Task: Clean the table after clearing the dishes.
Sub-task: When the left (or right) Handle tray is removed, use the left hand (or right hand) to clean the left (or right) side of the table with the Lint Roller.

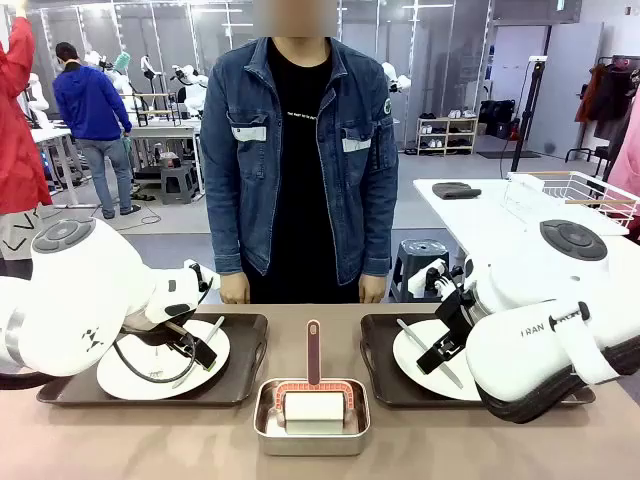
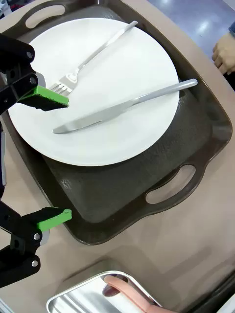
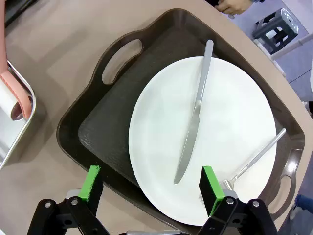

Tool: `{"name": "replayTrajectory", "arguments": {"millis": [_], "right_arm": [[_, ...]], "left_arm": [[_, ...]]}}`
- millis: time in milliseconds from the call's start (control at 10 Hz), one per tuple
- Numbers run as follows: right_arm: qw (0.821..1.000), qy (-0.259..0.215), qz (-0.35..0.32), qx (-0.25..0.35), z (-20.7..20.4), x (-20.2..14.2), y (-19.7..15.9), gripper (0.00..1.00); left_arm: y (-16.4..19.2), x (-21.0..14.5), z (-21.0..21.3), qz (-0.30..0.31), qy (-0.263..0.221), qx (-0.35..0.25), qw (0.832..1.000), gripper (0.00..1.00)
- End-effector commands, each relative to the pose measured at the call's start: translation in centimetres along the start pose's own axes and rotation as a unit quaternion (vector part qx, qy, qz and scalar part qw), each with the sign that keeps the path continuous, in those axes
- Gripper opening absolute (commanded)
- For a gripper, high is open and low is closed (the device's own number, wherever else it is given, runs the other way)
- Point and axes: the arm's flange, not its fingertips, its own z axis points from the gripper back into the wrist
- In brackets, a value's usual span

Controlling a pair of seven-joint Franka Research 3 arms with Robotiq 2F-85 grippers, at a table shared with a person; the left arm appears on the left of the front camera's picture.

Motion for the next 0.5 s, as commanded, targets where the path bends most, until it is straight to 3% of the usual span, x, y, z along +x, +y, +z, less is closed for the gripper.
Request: {"name": "replayTrajectory", "arguments": {"millis": [0, 400], "right_arm": [[1.0, 0.0, 0.0, 0.0, 0.0, 0.0, 0.0, 1.0], [1.0, 0.0, 0.0, 0.0, 0.0, 0.0, 0.0, 1.0]], "left_arm": [[-0.02, 0.01, 0.0, 0.0, 0.0, 0.0, 1.0, 1.0], [-0.02, 0.01, 0.0, 0.0, 0.0, 0.0, 1.0, 1.0]]}}
